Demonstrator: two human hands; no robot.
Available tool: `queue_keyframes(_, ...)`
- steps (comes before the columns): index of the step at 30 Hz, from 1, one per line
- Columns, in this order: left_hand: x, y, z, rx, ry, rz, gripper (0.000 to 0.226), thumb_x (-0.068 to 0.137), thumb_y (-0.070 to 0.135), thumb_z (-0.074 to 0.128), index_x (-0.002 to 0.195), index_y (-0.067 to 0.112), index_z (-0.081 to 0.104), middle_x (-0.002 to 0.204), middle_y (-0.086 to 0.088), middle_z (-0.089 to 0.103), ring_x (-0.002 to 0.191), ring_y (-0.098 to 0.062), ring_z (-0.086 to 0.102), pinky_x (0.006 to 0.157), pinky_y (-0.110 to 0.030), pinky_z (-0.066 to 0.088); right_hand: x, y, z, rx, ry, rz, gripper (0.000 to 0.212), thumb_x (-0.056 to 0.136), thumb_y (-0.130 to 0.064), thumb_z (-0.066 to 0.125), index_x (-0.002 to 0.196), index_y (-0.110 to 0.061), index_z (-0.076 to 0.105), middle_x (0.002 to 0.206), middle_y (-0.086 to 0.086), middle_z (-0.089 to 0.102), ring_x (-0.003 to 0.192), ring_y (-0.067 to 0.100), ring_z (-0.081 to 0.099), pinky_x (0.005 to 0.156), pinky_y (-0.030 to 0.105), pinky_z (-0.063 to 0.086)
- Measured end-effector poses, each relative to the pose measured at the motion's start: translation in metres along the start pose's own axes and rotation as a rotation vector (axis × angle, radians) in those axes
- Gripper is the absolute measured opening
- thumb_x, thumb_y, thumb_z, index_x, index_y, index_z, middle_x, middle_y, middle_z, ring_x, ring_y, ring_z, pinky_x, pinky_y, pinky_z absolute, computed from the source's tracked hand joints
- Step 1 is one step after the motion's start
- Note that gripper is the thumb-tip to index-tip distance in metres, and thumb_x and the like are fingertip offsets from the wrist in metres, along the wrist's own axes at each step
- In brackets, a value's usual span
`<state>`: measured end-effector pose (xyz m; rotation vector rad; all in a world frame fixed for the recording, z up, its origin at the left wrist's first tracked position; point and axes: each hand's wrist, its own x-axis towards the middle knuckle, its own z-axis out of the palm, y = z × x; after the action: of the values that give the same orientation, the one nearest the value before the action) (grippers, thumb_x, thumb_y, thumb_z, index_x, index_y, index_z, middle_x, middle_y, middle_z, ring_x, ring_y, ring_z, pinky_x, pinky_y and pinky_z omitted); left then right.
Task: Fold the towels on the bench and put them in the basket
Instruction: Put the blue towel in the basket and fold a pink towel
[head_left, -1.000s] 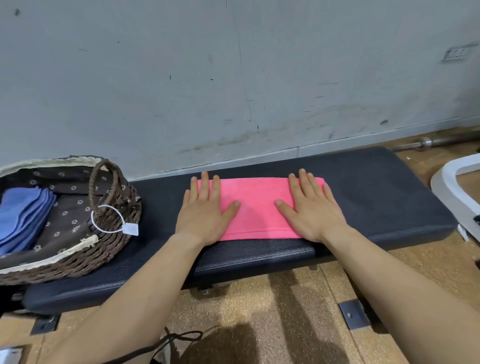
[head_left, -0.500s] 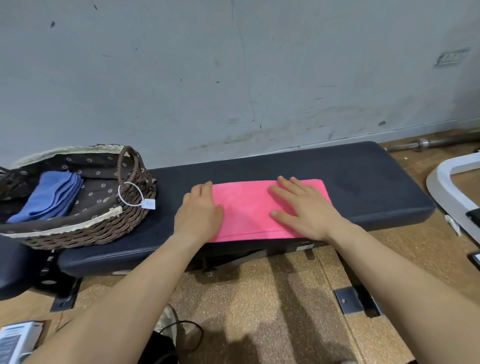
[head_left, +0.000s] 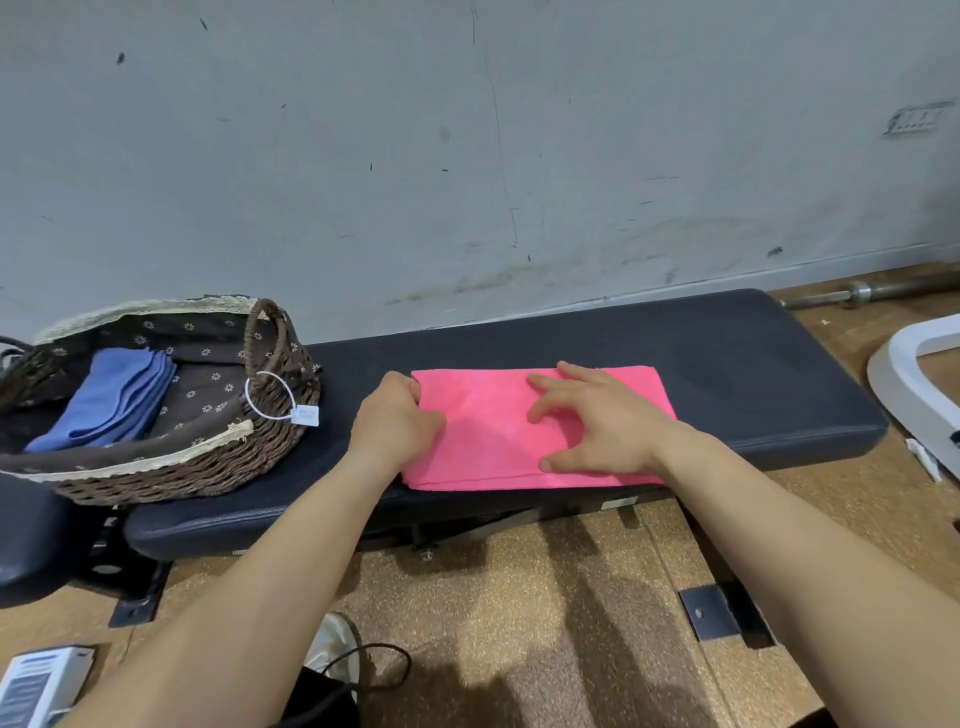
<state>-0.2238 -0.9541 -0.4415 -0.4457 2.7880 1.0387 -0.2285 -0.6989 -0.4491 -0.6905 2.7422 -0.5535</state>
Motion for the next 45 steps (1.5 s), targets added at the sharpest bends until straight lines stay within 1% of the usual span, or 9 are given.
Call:
queue_keyframes(4, 0.004, 0.0, -0.007, -0.159, -0.065, -0.064, 0.026, 0.075, 0.016, 0.077, 0.091, 0.003, 0.062, 0.092, -0.009, 0.069, 0.082, -0.027, 0.066, 0.08, -0.045, 0.058, 0.004, 0.0, -0.002, 0.034, -0.023, 0.008, 0.055, 0.069, -0.052, 0.082, 0.119, -0.042, 0.06, 0.161, -0.019, 0.027, 0.153, 0.011, 0.01, 0.123, 0.041, 0.013)
queue_keyframes(9, 0.003, -0.001, -0.018, -0.132, -0.12, -0.139, 0.04, 0.074, 0.017, 0.086, 0.078, 0.012, 0.047, 0.092, -0.009, 0.062, 0.092, -0.03, 0.064, 0.083, -0.044, 0.055, 0.007, -0.001, -0.003, 0.039, -0.03, 0.01, 0.057, 0.067, -0.052, 0.083, 0.118, -0.042, 0.059, 0.16, -0.02, 0.028, 0.152, 0.011, 0.011, 0.123, 0.039, 0.014)
queue_keyframes(12, 0.002, -0.002, -0.021, -0.161, -0.15, -0.113, 0.033, 0.072, 0.014, 0.086, 0.094, 0.0, 0.065, 0.098, -0.016, 0.071, 0.093, -0.031, 0.069, 0.085, -0.045, 0.056, 0.007, -0.001, -0.002, 0.04, -0.028, 0.013, 0.057, 0.066, -0.052, 0.083, 0.117, -0.042, 0.059, 0.16, -0.021, 0.028, 0.151, 0.011, 0.012, 0.121, 0.035, 0.017)
queue_keyframes(16, 0.0, -0.002, -0.023, -0.249, -0.053, -0.017, 0.05, 0.081, 0.012, 0.077, 0.119, 0.017, 0.045, 0.102, -0.005, 0.062, 0.097, -0.022, 0.063, 0.087, -0.039, 0.052, 0.01, -0.004, 0.0, 0.041, -0.021, 0.013, 0.058, 0.065, -0.051, 0.083, 0.117, -0.042, 0.059, 0.16, -0.019, 0.028, 0.151, 0.012, 0.013, 0.121, 0.033, 0.018)
queue_keyframes(24, 0.001, 0.004, -0.037, -0.392, -0.026, 0.111, 0.031, 0.082, -0.002, 0.062, 0.094, 0.026, 0.063, 0.09, -0.007, 0.064, 0.069, -0.022, 0.059, 0.046, -0.026, 0.042, 0.018, -0.024, 0.006, 0.037, -0.007, 0.014, 0.061, 0.068, -0.051, 0.081, 0.122, -0.038, 0.058, 0.162, -0.015, 0.028, 0.152, 0.016, 0.013, 0.121, 0.033, 0.016)
queue_keyframes(35, 0.003, 0.036, -0.057, -0.456, 0.01, 0.299, 0.034, 0.082, -0.004, 0.062, 0.098, 0.025, 0.072, 0.102, 0.009, 0.068, 0.093, -0.004, 0.064, 0.072, -0.012, 0.048, 0.046, -0.074, 0.031, 0.008, 0.071, -0.047, 0.055, 0.078, -0.062, 0.068, 0.127, -0.037, 0.06, 0.161, -0.007, 0.032, 0.151, 0.022, 0.02, 0.122, 0.042, 0.018)
queue_keyframes(39, -0.001, 0.05, -0.039, -0.378, -0.038, 0.341, 0.033, 0.083, 0.001, 0.062, 0.098, 0.029, 0.071, 0.097, 0.015, 0.065, 0.089, -0.003, 0.062, 0.068, -0.019, 0.049, 0.03, -0.05, 0.011, 0.093, 0.23, 0.006, 0.029, 0.088, -0.042, 0.066, 0.112, -0.028, 0.07, 0.132, -0.004, 0.06, 0.13, 0.022, 0.046, 0.108, 0.03, 0.031)
queue_keyframes(41, -0.004, 0.057, -0.026, -0.306, -0.059, 0.376, 0.032, 0.083, 0.004, 0.062, 0.099, 0.03, 0.071, 0.099, 0.014, 0.066, 0.093, -0.003, 0.062, 0.076, -0.017, 0.048, 0.016, -0.027, 0.003, 0.114, 0.299, 0.088, 0.022, 0.087, -0.039, 0.064, 0.106, -0.029, 0.071, 0.122, -0.006, 0.062, 0.121, 0.022, 0.052, 0.104, 0.034, 0.04)
queue_keyframes(45, -0.012, 0.069, 0.0, -0.107, -0.106, 0.445, 0.034, 0.083, 0.009, 0.063, 0.11, 0.03, 0.07, 0.111, 0.013, 0.065, 0.101, -0.004, 0.058, 0.085, -0.016, 0.04, -0.012, 0.01, -0.001, 0.121, 0.247, 0.234, 0.045, 0.077, -0.053, 0.065, 0.118, -0.036, 0.065, 0.127, -0.009, 0.057, 0.123, 0.021, 0.05, 0.103, 0.041, 0.043)
